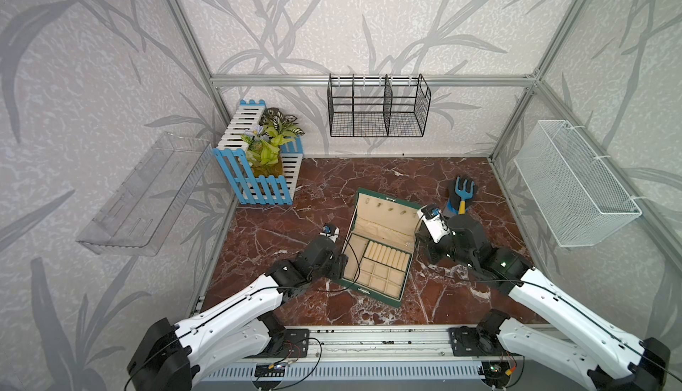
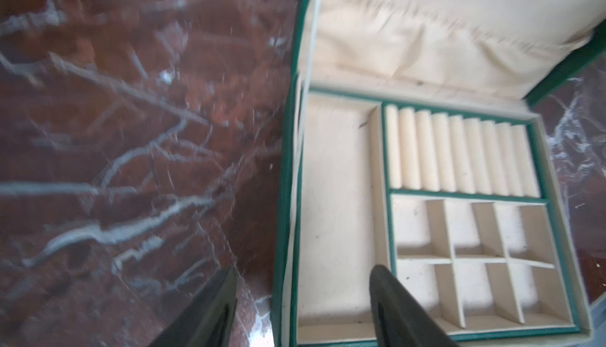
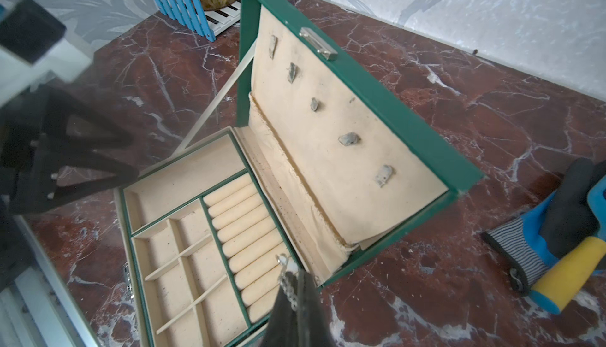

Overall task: Put jewelry chain into jewelry box
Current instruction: Move the jewelry box to the center of the board, then open the fastener on the jewelry box.

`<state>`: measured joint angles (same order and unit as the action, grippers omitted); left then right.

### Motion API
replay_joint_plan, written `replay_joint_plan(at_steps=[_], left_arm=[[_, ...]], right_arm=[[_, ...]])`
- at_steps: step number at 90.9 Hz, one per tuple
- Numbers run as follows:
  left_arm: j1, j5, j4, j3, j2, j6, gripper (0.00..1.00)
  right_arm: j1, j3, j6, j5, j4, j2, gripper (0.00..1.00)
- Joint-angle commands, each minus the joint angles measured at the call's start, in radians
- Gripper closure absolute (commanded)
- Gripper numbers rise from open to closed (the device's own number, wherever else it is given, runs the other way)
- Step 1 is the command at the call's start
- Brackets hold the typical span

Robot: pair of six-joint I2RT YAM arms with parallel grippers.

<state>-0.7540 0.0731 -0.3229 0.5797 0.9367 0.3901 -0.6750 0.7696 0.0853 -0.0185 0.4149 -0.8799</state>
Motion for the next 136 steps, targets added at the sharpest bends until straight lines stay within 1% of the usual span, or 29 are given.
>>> replay_joint_plan(at_steps=[1, 10, 20, 24, 34, 47, 56, 69, 85, 100, 128, 136], left_arm=[[-0.006, 0.002, 0.128, 0.081, -0.031, -0.316, 0.33], [-0.008, -0.097, 0.287, 0.09, -0.004, -0.594, 0.36], [-0.008, -0.169, 0.458, 0.1, 0.077, -0.851, 0.38], [-0.008, -0.191, 0.501, 0.116, 0.122, -0.937, 0.39], [-0.009, -0.225, 0.525, 0.201, 0.258, -1.056, 0.42], [-0.01, -0.268, 0.506, 0.294, 0.396, -1.135, 0.43], [-0.01, -0.254, 0.502, 0.335, 0.46, -1.184, 0.45], [-0.01, -0.248, 0.463, 0.404, 0.534, -1.215, 0.5], [-0.01, -0.266, 0.465, 0.456, 0.591, -1.224, 0.56], [-0.01, -0.272, 0.422, 0.509, 0.644, -1.239, 0.62], [-0.01, -0.29, 0.424, 0.537, 0.683, -1.246, 0.69], [-0.01, -0.29, 0.416, 0.546, 0.692, -1.248, 0.73]], right_arm=[[0.003, -0.01, 0.007, -0.055, 0.034, 0.035, 1.0], [0.007, -0.019, 0.013, -0.062, 0.028, 0.045, 1.0], [0.019, -0.026, 0.016, -0.08, 0.014, 0.042, 1.0], [0.023, -0.031, 0.016, -0.086, 0.007, 0.039, 1.0], [0.039, -0.054, 0.021, -0.105, -0.021, 0.039, 1.0], [0.066, -0.066, 0.036, -0.149, -0.039, 0.042, 1.0], [0.086, -0.072, 0.042, -0.172, -0.045, 0.048, 1.0], [0.099, -0.081, 0.045, -0.185, -0.051, 0.053, 1.0], [0.103, -0.083, 0.047, -0.191, -0.059, 0.051, 1.0], [0.106, -0.083, 0.047, -0.189, -0.054, 0.06, 1.0], [0.11, -0.094, 0.059, -0.182, -0.046, 0.077, 1.0], [0.11, -0.098, 0.062, -0.179, -0.044, 0.083, 1.0]])
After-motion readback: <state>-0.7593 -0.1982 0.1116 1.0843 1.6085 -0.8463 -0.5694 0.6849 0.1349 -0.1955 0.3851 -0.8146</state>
